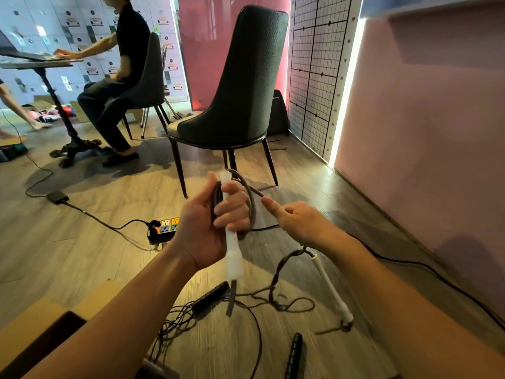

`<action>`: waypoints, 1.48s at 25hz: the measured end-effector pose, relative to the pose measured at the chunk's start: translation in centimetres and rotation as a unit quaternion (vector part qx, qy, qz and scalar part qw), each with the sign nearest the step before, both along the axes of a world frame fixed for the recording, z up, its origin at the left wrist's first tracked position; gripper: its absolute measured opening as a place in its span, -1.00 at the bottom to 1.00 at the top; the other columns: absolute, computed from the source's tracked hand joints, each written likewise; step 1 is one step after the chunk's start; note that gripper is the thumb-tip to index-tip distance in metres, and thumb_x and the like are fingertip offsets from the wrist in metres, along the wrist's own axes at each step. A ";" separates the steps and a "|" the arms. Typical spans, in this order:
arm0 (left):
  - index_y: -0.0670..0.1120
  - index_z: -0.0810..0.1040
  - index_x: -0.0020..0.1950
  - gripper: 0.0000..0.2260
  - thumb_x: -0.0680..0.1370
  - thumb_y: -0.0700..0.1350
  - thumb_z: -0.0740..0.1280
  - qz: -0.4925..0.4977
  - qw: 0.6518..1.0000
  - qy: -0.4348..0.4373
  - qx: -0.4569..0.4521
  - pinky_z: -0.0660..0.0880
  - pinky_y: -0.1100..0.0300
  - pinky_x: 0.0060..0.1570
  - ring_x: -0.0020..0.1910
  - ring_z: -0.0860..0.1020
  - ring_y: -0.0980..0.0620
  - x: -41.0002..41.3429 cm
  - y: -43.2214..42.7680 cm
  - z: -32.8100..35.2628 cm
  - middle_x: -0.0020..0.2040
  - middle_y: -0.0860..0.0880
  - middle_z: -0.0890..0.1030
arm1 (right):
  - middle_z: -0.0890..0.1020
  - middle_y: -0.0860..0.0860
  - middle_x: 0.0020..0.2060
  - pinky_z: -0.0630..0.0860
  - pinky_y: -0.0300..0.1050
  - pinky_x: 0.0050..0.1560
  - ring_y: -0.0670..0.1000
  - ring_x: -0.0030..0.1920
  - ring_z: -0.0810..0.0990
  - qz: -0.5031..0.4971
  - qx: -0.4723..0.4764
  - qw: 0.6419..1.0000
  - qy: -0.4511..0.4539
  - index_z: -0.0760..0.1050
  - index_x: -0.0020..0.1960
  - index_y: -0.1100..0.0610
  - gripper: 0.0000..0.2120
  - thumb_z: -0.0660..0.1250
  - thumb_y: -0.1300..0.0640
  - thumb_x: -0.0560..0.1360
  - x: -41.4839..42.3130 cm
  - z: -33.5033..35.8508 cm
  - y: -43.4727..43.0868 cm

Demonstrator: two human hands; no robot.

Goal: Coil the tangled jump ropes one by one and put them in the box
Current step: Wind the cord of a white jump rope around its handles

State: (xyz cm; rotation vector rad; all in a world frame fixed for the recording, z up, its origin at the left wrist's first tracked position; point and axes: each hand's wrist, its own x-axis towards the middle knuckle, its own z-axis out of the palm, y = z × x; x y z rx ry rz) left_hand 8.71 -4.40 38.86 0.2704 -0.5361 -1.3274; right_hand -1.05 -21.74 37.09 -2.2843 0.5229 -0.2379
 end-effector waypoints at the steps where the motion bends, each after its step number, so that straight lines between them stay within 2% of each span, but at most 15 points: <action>1: -0.09 0.46 -0.07 -0.58 0.68 0.19 0.02 0.043 0.999 0.023 -0.010 0.34 0.28 -0.36 -0.45 0.26 0.14 0.1 0.0 0.1 -0.37 0.06 0.29 | 0.31 -0.04 -0.52 0.33 -0.13 -0.33 -0.05 -0.52 0.28 0.006 -0.005 1.000 0.024 0.25 -0.42 0.04 -0.36 0.05 -0.52 0.45 0.1 -0.3 0.0; 4: -0.10 0.47 -0.01 -0.63 0.68 0.15 0.06 0.178 0.980 0.088 -0.032 0.47 0.25 -0.26 -0.40 0.35 0.13 0.6 -0.3 0.4 -0.31 0.06 0.34 | 0.36 -0.04 -0.49 0.35 -0.15 -0.36 -0.08 -0.52 0.31 0.037 -0.024 0.996 0.077 0.32 -0.36 0.06 -0.40 0.07 -0.45 0.50 0.3 -0.6 0.5; 7: -0.09 0.38 -0.04 -0.72 0.69 0.07 0.05 0.368 0.927 0.077 -0.015 0.48 0.22 -0.11 -0.35 0.38 0.11 2.0 -0.5 0.7 -0.28 0.03 0.37 | 0.45 -0.02 -0.42 0.42 -0.20 -0.35 -0.09 -0.46 0.43 0.098 0.005 0.989 0.108 0.47 -0.26 0.09 -0.52 0.19 -0.30 0.57 0.1 0.2 2.0; 11: -0.07 0.36 -0.06 -0.75 0.71 0.03 0.07 0.508 0.857 -0.035 0.073 0.50 0.18 0.00 -0.33 0.43 0.11 3.7 -0.5 -0.1 -0.30 0.03 0.42 | 0.62 0.04 -0.30 0.56 -0.11 -0.17 -0.05 -0.34 0.61 0.175 -0.029 0.969 0.172 0.53 -0.10 0.09 -0.64 0.29 -0.22 0.56 0.2 1.3 4.8; 14: -0.05 0.37 -0.07 -0.77 0.70 0.01 0.09 0.563 0.786 -0.208 0.149 0.47 0.15 0.02 -0.30 0.44 0.13 4.9 -0.1 -1.3 -0.31 0.08 0.45 | 0.67 0.02 -0.32 0.53 -0.13 -0.17 -0.08 -0.32 0.67 0.168 -0.063 0.966 0.187 0.53 -0.09 0.06 -0.67 0.28 -0.20 0.57 0.6 1.4 5.6; 18: -0.04 0.40 -0.08 -0.82 0.70 -0.05 0.13 0.541 0.672 -0.438 0.251 0.45 0.05 -0.03 -0.28 0.46 0.12 5.3 -0.3 -2.4 -0.25 0.02 0.45 | 0.66 0.00 -0.32 0.64 -0.09 -0.14 -0.06 -0.31 0.67 0.100 -0.099 0.980 0.143 0.60 -0.11 0.11 -0.63 0.32 -0.20 0.55 0.7 1.6 5.2; 20: -0.05 0.45 -0.06 -0.81 0.68 0.00 0.16 0.471 0.630 -0.532 0.313 0.45 -0.07 0.00 -0.19 0.51 0.00 5.1 -0.9 -2.6 -0.21 -0.01 0.48 | 0.64 0.00 -0.32 0.66 -0.06 -0.12 -0.03 -0.28 0.66 0.054 -0.131 0.984 0.104 0.63 -0.13 0.11 -0.66 0.37 -0.17 0.52 0.8 1.9 4.9; 23: -0.16 0.52 0.04 -0.60 0.66 0.15 0.11 0.303 0.539 -0.654 0.436 0.49 -0.09 0.15 0.01 0.56 -0.14 4.1 -1.8 -2.5 -0.05 -0.08 0.56 | 0.54 -0.09 -0.37 0.59 -0.02 -0.01 -0.07 -0.28 0.53 -0.018 -0.217 0.975 0.041 0.54 -0.28 0.00 -0.75 0.43 -0.11 0.48 0.5 2.2 3.9; 24: -0.18 0.53 0.04 -0.54 0.66 0.19 0.08 0.242 0.551 -0.655 0.457 0.55 -0.07 0.10 -0.07 0.58 -0.12 3.5 -1.9 -2.3 -0.09 -0.11 0.57 | 0.50 -0.11 -0.38 0.55 -0.02 0.03 -0.08 -0.28 0.49 -0.034 -0.242 0.969 0.023 0.50 -0.31 -0.03 -0.75 0.43 -0.08 0.48 0.2 2.3 3.5; 25: -0.17 0.52 0.00 -0.50 0.65 0.23 0.05 0.179 0.590 -0.636 0.465 0.59 -0.03 -0.05 -0.22 0.56 -0.06 2.8 -1.9 -1.9 -0.20 -0.09 0.56 | 0.49 -0.11 -0.38 0.52 -0.01 0.06 -0.06 -0.27 0.47 -0.046 -0.258 0.965 0.009 0.48 -0.32 -0.04 -0.76 0.42 -0.05 0.48 0.0 2.3 3.0; 27: -0.14 0.49 -0.09 -0.44 0.61 0.33 0.02 0.064 0.668 -0.586 0.454 0.52 0.13 -0.32 -0.42 0.44 0.04 1.3 -1.5 -1.1 -0.38 -0.01 0.45 | 0.47 -0.09 -0.38 0.47 -0.01 0.09 -0.01 -0.26 0.47 -0.066 -0.281 0.958 -0.010 0.47 -0.31 -0.03 -0.76 0.39 -0.04 0.51 -0.4 2.2 1.9; 29: -0.09 0.46 -0.15 -0.44 0.57 0.38 0.04 -0.013 0.738 -0.524 0.424 0.40 0.20 -0.39 -0.47 0.34 0.07 0.8 -0.5 -0.8 -0.41 0.01 0.37 | 0.45 -0.11 -0.39 0.44 -0.04 0.09 -0.03 -0.30 0.43 -0.070 -0.296 0.952 -0.022 0.41 -0.33 -0.02 -0.70 0.40 -0.07 0.51 -0.7 1.8 0.1; 32: -0.07 0.41 -0.25 -0.46 0.55 0.39 0.06 -0.063 0.838 -0.410 0.354 0.25 0.25 -0.48 -0.54 0.23 0.13 1.4 1.2 -1.1 -0.45 0.04 0.27 | 0.45 -0.15 -0.26 0.39 -0.02 0.11 -0.08 -0.16 0.40 -0.045 -0.311 0.947 -0.067 0.44 -0.25 -0.07 -0.76 0.45 -0.10 0.47 -0.8 0.9 -2.1; 34: -0.07 0.37 -0.28 -0.46 0.57 0.37 0.06 -0.083 0.887 -0.341 0.301 0.18 0.26 -0.54 -0.58 0.21 0.16 1.8 1.7 -1.4 -0.49 0.06 0.26 | 0.47 -0.12 -0.09 0.40 -0.20 -0.01 -0.08 0.00 0.42 -0.034 -0.292 0.951 -0.097 0.59 -0.08 -0.04 -0.86 0.48 -0.07 0.46 -0.7 0.2 -2.8; 37: -0.07 0.35 -0.29 -0.53 0.61 0.27 0.13 -0.054 0.938 -0.247 0.237 0.20 0.29 -0.60 -0.61 0.21 0.16 2.2 1.8 -1.2 -0.53 0.08 0.26 | 0.55 -0.16 -0.13 0.40 -0.44 -0.19 -0.19 -0.17 0.52 0.034 -0.233 0.965 -0.118 0.69 0.03 0.06 -0.79 0.51 0.01 0.44 -0.8 0.1 -3.0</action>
